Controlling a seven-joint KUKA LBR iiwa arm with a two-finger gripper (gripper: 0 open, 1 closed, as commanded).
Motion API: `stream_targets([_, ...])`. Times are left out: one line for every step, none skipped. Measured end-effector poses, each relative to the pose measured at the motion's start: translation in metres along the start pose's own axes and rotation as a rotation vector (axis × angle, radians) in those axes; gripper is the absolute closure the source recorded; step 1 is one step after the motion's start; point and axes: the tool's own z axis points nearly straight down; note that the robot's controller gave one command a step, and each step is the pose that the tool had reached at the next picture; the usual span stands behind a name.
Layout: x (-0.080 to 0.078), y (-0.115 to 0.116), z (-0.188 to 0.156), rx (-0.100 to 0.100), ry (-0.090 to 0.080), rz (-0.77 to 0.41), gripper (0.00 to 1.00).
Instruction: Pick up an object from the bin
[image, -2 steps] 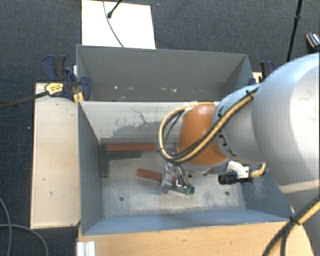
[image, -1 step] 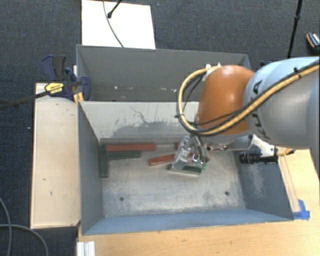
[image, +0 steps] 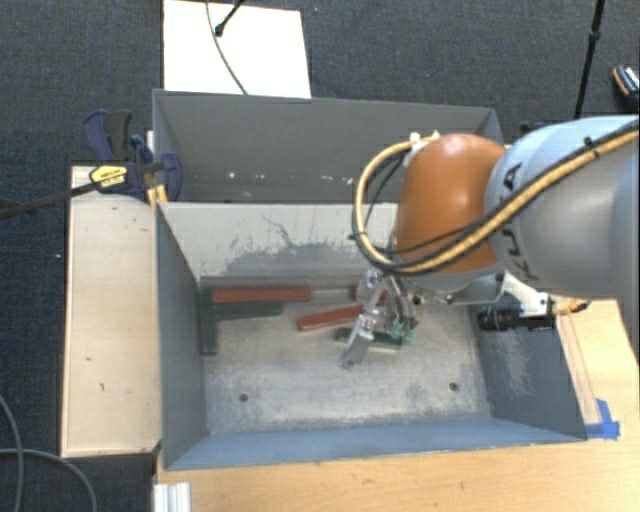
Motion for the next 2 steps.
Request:
stream_targets([-0.0572, -0.0076, 0.1305, 0.001, 0.002, -0.112, 0.0])
stream_targets([-0.0566, -0.0064, 0.1262, 0.0, 0.0, -0.115, 1.0])
